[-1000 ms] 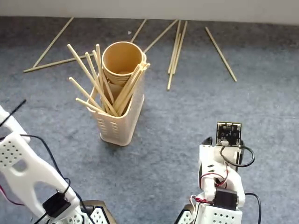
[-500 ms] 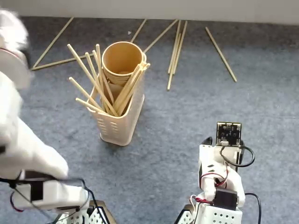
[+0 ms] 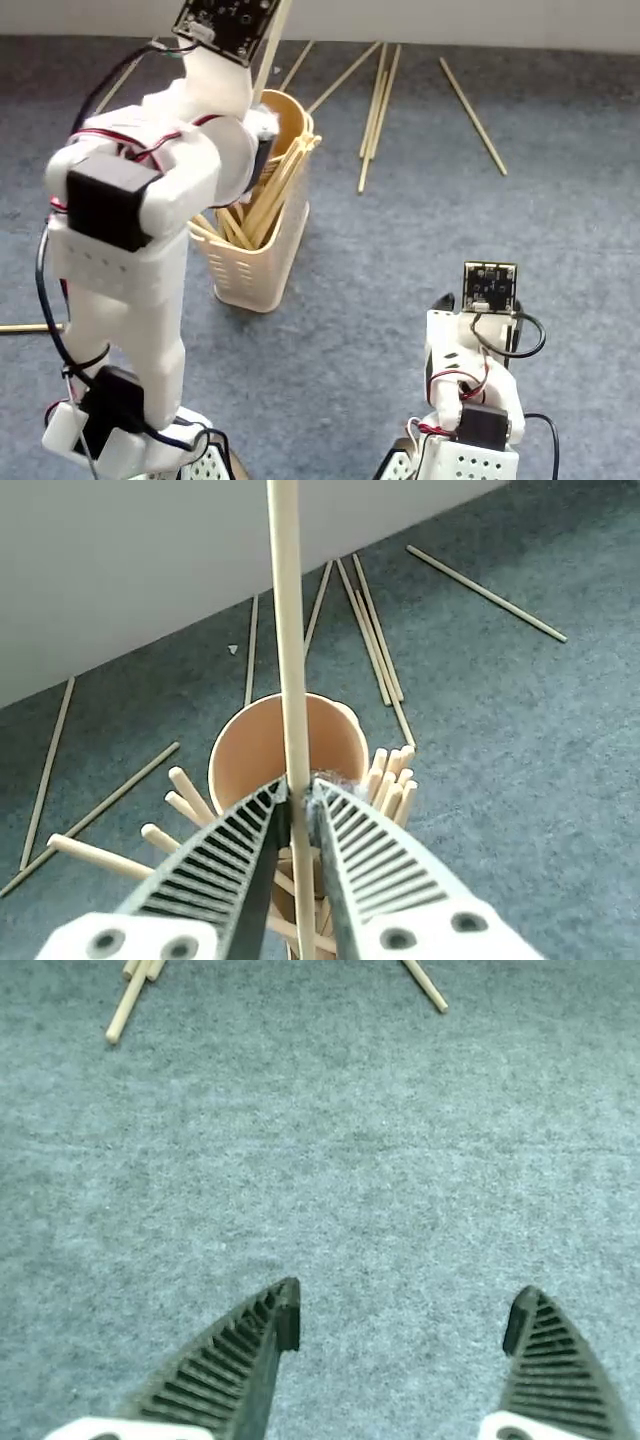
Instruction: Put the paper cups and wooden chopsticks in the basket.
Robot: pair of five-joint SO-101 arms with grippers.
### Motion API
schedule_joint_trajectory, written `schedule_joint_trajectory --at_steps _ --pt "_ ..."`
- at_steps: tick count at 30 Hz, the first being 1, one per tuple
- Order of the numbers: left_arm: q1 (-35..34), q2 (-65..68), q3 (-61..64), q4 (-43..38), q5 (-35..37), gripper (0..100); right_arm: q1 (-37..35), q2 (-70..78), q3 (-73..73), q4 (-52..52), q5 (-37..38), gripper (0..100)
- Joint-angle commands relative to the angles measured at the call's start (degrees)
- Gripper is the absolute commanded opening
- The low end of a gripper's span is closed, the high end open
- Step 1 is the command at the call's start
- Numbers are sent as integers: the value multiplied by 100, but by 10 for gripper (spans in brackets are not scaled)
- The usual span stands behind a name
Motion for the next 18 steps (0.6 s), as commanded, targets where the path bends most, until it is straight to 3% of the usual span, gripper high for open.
schedule_joint_trajectory --at_steps 1,6,10,14,18 --pt "57 -286 215 -343 88 4 22 -40 180 -154 35 314" --pt "338 -1560 620 -923 -527 4 22 -40 180 -154 35 314" --pt "892 -3143 1305 -598 -826 4 22 -40 180 -154 26 314" --pt "840 -4910 3582 -501 -932 4 22 -40 180 -154 18 314" --pt "48 -6492 6448 -2365 -1160 4 22 -40 180 -154 18 314"
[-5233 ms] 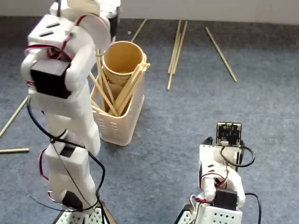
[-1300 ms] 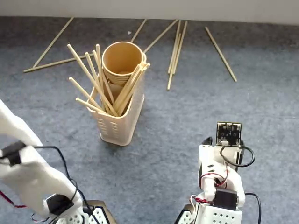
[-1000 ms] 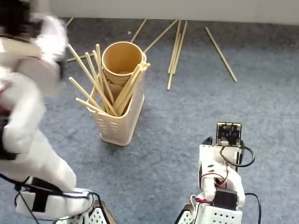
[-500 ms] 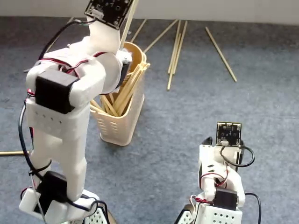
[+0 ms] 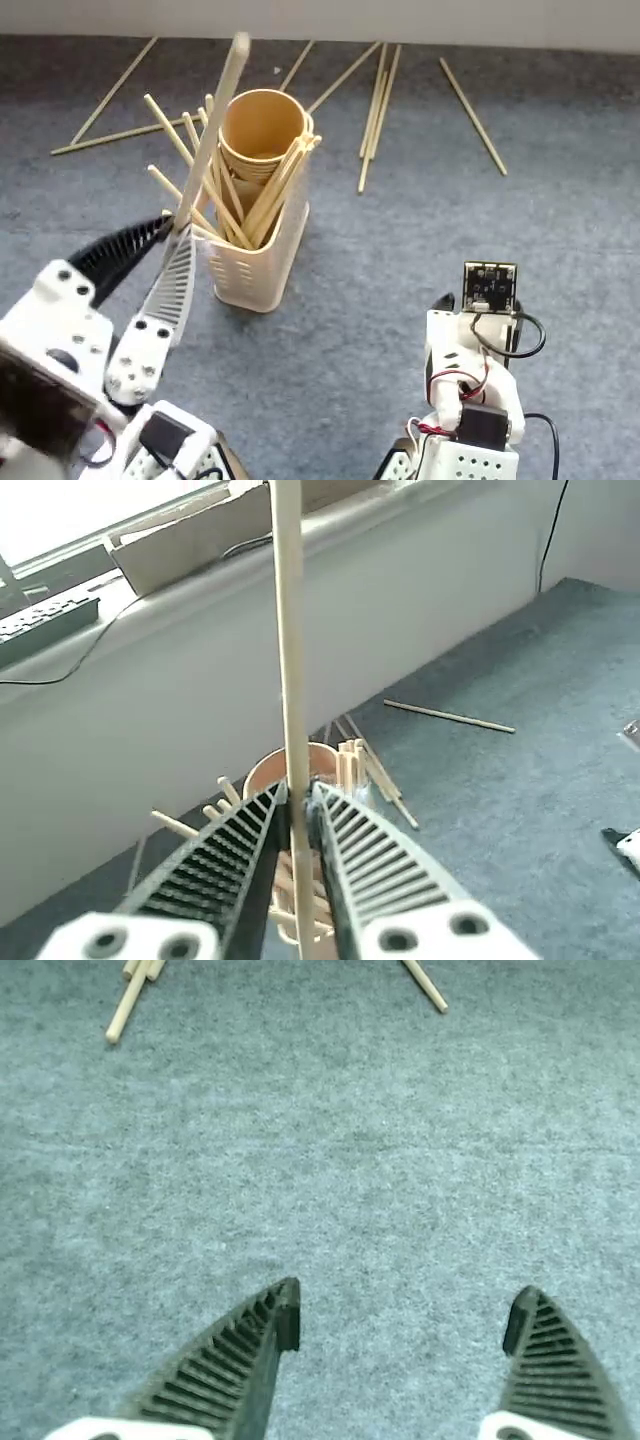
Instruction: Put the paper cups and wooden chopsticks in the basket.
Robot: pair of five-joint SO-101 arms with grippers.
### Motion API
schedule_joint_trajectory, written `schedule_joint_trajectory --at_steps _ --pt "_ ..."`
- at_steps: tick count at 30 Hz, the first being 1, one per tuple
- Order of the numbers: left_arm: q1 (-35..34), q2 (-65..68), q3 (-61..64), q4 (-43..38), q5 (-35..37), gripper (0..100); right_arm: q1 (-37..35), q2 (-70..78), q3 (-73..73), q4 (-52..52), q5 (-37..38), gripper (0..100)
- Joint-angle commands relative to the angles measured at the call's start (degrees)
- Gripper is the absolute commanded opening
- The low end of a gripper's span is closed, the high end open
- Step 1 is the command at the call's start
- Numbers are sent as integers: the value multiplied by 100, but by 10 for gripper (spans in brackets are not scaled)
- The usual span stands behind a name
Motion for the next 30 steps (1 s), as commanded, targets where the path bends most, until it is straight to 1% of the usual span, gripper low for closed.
schedule_joint_trajectory --at_steps 1,3,4,6,9,14,19,21,24,28,30 --pt "-585 -1182 2756 -1890 -70 4 22 -40 180 -154 18 314" --pt "-655 -1270 3486 -2884 -62 4 22 -40 180 -154 18 314" --pt "-655 -1244 3662 -3235 -62 4 22 -40 189 -154 18 314" --pt "-646 -1059 3741 -3727 -9 5 22 -40 189 -154 18 314" --pt "-655 -479 3670 -4211 334 5 22 -40 189 -154 18 314" --pt "-681 549 3679 -4501 369 5 22 -40 189 -154 18 314" --pt "-681 725 3873 -4563 369 10 22 -40 189 -154 18 314" --pt "-681 734 4048 -4607 369 47 22 -40 189 -154 18 314" --pt "-681 690 4242 -4607 369 137 22 -40 189 -154 18 314" --pt "-690 690 4224 -4598 343 146 22 -40 189 -154 18 314" --pt "-822 690 4101 -4598 343 148 22 -40 189 -154 18 314"
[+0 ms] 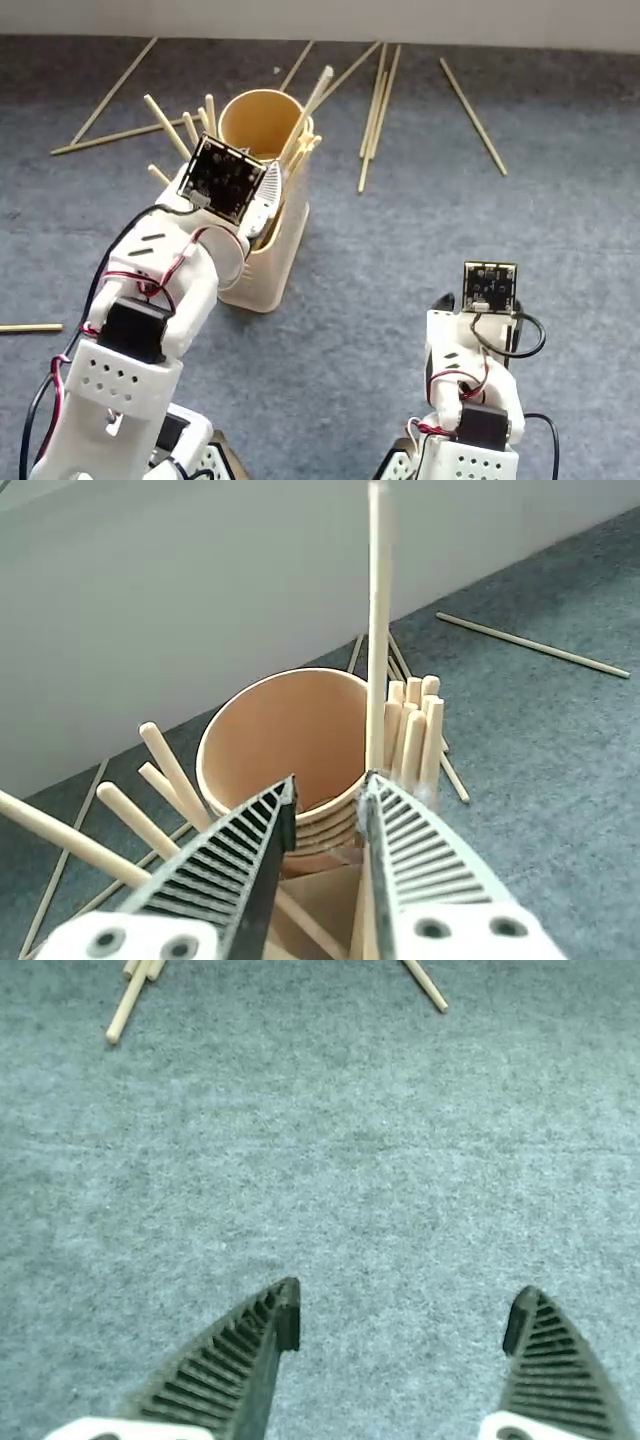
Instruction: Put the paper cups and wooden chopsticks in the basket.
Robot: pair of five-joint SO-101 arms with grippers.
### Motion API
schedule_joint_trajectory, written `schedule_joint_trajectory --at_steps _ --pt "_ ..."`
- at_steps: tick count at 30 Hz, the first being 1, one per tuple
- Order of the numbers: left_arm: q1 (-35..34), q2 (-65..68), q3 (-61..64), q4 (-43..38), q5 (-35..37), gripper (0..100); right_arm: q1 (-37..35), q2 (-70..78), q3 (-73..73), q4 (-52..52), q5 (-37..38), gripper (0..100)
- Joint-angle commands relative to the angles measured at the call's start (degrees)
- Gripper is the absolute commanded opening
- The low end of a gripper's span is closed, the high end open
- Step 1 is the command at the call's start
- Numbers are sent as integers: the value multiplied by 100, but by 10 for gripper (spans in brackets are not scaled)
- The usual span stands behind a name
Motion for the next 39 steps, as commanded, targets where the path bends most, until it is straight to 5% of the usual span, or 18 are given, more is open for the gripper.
schedule_joint_trajectory --at_steps 1,7,14,20,27,32,39 --pt "-295 -13 -259 -62 18 150 22 -40 163 -154 18 314" --pt "-1121 22 -2176 1081 18 148 22 -40 163 -154 18 314" --pt "-3565 760 -5684 3121 26 147 22 -40 163 -154 26 314" --pt "-5684 2457 -5965 4642 9 150 22 -40 163 -154 35 314" --pt "-7319 4119 -3934 4018 79 147 22 -40 163 -145 44 314" --pt "-8312 4857 -3011 2831 1802 151 22 -40 163 -136 44 314" --pt "-8549 5552 -2563 2488 1960 151 22 -40 163 -136 44 314"
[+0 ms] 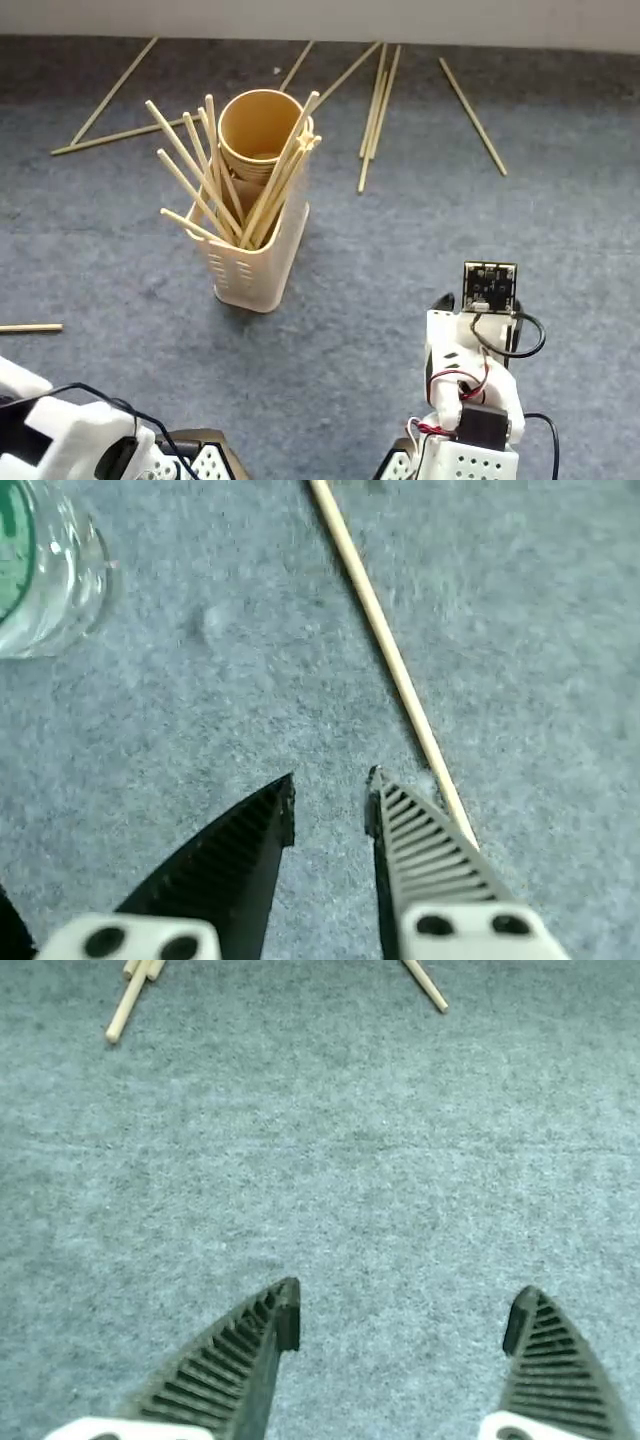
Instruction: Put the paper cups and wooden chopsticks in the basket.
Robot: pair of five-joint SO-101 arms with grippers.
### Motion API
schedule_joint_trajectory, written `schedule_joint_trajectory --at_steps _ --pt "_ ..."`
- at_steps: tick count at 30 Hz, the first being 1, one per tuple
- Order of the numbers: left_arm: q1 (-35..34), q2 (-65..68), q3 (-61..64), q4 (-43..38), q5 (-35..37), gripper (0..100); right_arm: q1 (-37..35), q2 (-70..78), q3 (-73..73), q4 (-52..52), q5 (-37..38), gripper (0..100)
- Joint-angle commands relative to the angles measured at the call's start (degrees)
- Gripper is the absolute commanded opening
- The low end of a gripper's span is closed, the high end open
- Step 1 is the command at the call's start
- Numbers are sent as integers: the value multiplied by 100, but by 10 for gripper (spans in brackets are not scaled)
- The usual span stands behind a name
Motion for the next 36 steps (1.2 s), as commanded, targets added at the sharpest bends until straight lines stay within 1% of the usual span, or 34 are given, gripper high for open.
schedule_joint_trajectory --at_steps 1,4,9,12,14,17,24,27,32,36 --pt "-13 224 57 -114 70 151 22 -40 163 -136 44 314" --pt "48 646 75 -387 62 151 22 -40 163 -136 44 314" --pt "101 1455 22 -1125 62 152 22 -40 163 -127 44 314" --pt "259 1631 13 -1670 53 152 22 -40 163 -127 44 314" --pt "312 1622 13 -1837 70 152 22 -40 163 -127 44 314" --pt "426 1613 13 -1820 53 152 22 -40 163 -127 44 314" --pt "426 1613 -84 -1811 44 152 22 -40 163 -136 44 314" --pt "444 1622 -418 -1503 62 152 22 -40 163 -136 44 314" --pt "541 1622 -1209 -668 79 152 22 -40 163 -136 44 314" --pt "655 1692 -1393 -554 105 152 22 -40 163 -136 44 314"
